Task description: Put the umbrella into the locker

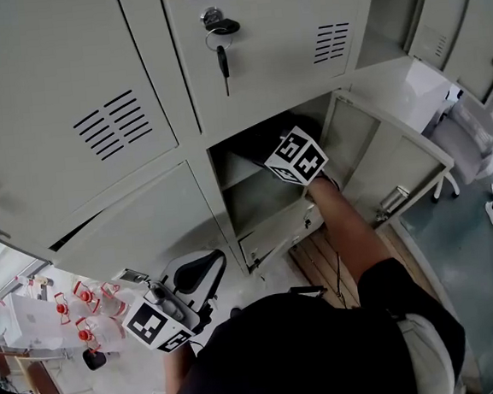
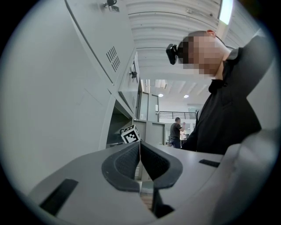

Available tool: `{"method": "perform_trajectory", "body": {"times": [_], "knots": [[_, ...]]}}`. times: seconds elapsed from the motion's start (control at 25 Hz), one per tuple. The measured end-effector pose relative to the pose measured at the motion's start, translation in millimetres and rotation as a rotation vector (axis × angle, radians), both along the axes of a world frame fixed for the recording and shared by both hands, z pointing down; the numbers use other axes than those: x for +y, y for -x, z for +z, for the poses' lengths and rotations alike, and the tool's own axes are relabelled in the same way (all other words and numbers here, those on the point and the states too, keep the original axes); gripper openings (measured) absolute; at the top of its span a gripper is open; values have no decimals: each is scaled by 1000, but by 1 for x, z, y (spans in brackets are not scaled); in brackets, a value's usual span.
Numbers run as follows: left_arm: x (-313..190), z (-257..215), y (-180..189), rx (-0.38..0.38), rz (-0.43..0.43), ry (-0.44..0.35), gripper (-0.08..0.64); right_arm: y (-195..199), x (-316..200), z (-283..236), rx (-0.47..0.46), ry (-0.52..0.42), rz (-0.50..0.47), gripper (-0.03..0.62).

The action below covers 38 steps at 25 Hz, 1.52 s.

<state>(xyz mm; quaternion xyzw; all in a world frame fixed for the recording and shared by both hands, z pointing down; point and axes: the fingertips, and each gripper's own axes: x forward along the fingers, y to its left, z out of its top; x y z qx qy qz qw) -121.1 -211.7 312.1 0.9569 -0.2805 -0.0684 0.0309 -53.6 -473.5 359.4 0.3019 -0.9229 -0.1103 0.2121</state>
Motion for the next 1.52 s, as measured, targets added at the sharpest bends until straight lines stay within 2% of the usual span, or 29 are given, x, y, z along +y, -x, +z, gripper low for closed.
{"method": "perform_trajectory", "body": {"times": [0.24, 0.52, 0.72, 0.92, 1.24, 1.36, 1.52], "knots": [[-2, 0, -8, -8, 29, -1, 20, -8, 19, -19, -66, -16, -7, 275], [-5, -1, -20, -12, 70, -8, 20, -12, 60, -52, -226, -7, -81, 267], [-7, -2, -28, -7, 100, -10, 20, -11, 98, -81, -324, -51, -141, 216], [-8, -4, -36, -7, 130, -17, 20, -17, 131, -110, -380, -127, -177, 163], [-9, -9, -46, -4, 172, -31, 20, -45, 171, -139, -446, -237, -136, 80], [-11, -11, -53, -13, 190, -43, 20, -57, 183, -144, -465, -252, -121, 54], [-14, -10, -63, -15, 220, -38, 20, -73, 197, -140, -484, -220, -95, 23]]}}
